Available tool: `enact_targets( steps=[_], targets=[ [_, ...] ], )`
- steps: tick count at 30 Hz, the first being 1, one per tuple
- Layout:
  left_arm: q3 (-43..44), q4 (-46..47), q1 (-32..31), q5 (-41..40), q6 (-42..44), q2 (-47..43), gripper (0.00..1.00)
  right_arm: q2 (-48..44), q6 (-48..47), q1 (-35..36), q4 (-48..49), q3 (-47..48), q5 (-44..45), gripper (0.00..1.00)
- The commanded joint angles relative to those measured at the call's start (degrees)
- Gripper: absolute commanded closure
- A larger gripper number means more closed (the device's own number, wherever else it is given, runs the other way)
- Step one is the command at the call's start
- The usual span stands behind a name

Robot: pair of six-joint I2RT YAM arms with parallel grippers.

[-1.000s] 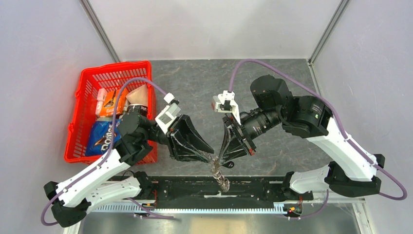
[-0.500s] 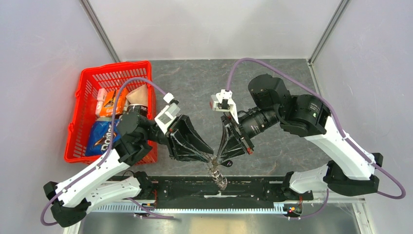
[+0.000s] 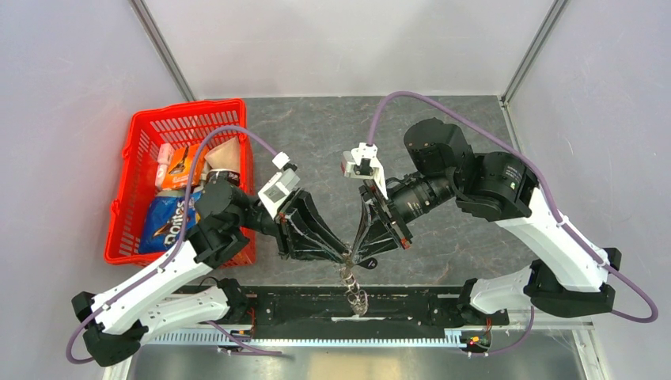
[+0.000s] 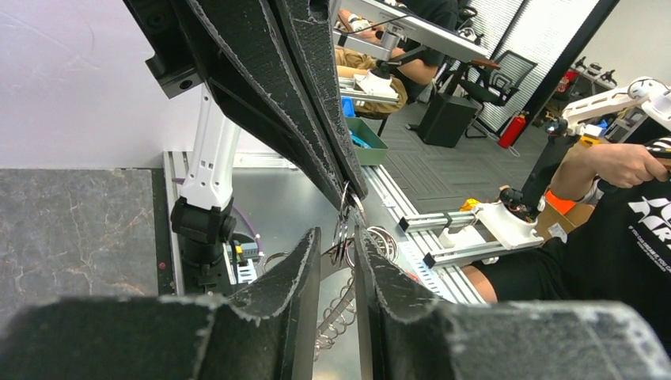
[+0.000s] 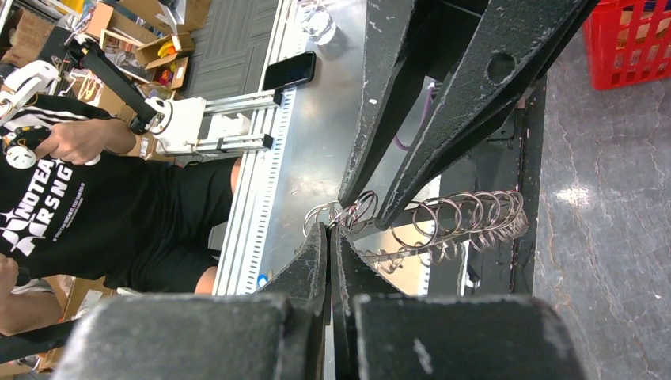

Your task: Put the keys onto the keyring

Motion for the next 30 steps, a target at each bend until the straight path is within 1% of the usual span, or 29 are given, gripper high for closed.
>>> enact_targets(
  steps=[1, 3, 4, 6, 10, 15, 23, 30],
  targets=[
    [2.4, -1.2, -0.6, 1.0, 2.7, 0.0, 0.73, -0.1, -0.5, 0.2, 1.0, 2.9, -0.3, 1.00],
    [2.5, -1.7, -0.7, 1.0, 3.1, 0.1, 0.78, 0.0, -0.5, 0.2, 1.0, 3.0, -0.3, 1.00],
    [2.6, -1.9, -0.7, 0.9, 3.3, 0.1, 0.86, 0.0, -0.5, 0.1, 0.9, 3.0, -0.3, 1.00],
    [2.8, -2.1, -0.9, 0.8, 3.5, 0.1, 0.97, 0.1, -0.6, 0.2, 0.9, 2.9, -0.4, 1.00],
    [2.7, -2.2, -1.1, -0.4, 4.3, -0.4, 0.98, -0.2, -0.6, 0.2, 0.8, 2.5, -0.5, 1.00],
    [2.4, -2.2, -1.4, -4.2, 5.3, -2.2, 0.98, -1.7, -1.0, 0.2, 0.9, 1.0, 0.0, 1.00],
    [1.7, 0.2, -1.6, -8.7, 4.7, -5.2, 0.98, -5.2, 0.2, 0.2, 4.6, -4.6, 0.3, 1.00],
    [1.6, 0.8, -1.7, -11.1, 4.5, -5.9, 0.98, -8.0, 1.9, 0.2, 9.2, -10.6, -0.3, 1.00]
  ],
)
